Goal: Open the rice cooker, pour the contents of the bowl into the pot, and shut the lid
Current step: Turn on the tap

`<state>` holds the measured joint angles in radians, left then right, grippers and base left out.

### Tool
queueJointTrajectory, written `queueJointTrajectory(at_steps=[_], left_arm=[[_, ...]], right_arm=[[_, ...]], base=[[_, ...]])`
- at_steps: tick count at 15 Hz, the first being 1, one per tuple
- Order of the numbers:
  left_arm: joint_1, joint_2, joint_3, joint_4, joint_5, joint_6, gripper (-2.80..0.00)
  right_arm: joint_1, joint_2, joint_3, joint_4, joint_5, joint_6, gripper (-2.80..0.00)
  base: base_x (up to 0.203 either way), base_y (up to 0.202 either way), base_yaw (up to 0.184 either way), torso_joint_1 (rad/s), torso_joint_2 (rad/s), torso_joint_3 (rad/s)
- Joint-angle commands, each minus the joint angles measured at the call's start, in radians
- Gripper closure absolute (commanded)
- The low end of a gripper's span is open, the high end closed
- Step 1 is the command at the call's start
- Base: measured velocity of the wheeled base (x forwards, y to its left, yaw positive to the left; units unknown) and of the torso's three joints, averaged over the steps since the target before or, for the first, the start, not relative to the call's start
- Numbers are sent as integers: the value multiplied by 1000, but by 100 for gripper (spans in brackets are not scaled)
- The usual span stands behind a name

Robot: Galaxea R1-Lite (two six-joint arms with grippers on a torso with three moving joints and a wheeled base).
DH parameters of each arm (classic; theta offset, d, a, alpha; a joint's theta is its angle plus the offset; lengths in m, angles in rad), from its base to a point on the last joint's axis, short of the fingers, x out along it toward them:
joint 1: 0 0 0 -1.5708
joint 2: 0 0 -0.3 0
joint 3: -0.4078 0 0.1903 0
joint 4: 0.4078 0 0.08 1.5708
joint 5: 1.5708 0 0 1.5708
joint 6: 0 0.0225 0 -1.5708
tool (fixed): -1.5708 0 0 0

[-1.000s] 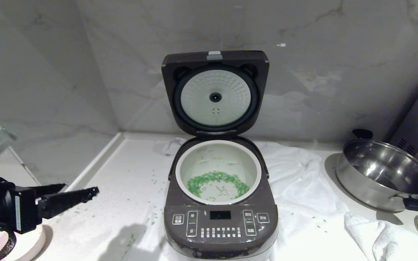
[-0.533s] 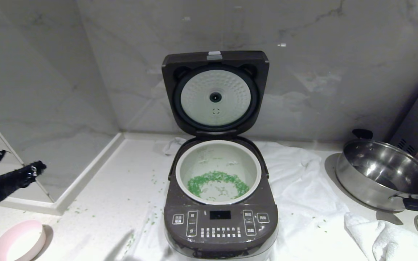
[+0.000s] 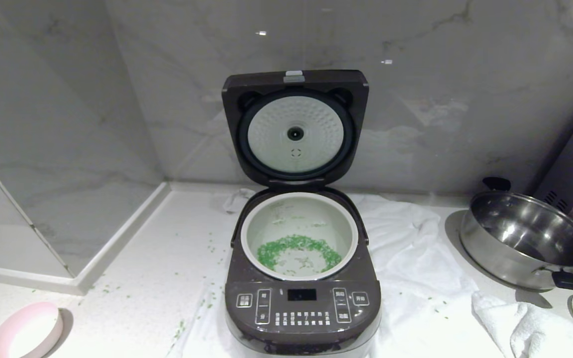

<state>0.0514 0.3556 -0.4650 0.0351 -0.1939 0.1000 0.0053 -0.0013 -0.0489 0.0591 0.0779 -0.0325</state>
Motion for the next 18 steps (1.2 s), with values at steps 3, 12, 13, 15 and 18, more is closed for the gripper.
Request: queueJointTrajectory(at_steps=[3,12,13,15,18], left_arm=[[-11,-139,120,-22,118,-13,-280],[-45,-316,294,-15,129,-7,0],[-45,-350,324,-14,132,-4,0],[-46,-359,376,-23,184,12,0],[-47,-359,458,-93,198,36,0]], right_arm=[[1,0,0,1,0,2,0],[1,0,0,2,0,5,0],[1,0,0,2,0,6,0],[1,0,0,2,-1,5,0],[1,0,1,1,0,22,0]], base=[[0,0,0,0,0,0],[0,0,0,0,0,0],[0,0,0,0,0,0],[0,0,0,0,0,0],[0,0,0,0,0,0]])
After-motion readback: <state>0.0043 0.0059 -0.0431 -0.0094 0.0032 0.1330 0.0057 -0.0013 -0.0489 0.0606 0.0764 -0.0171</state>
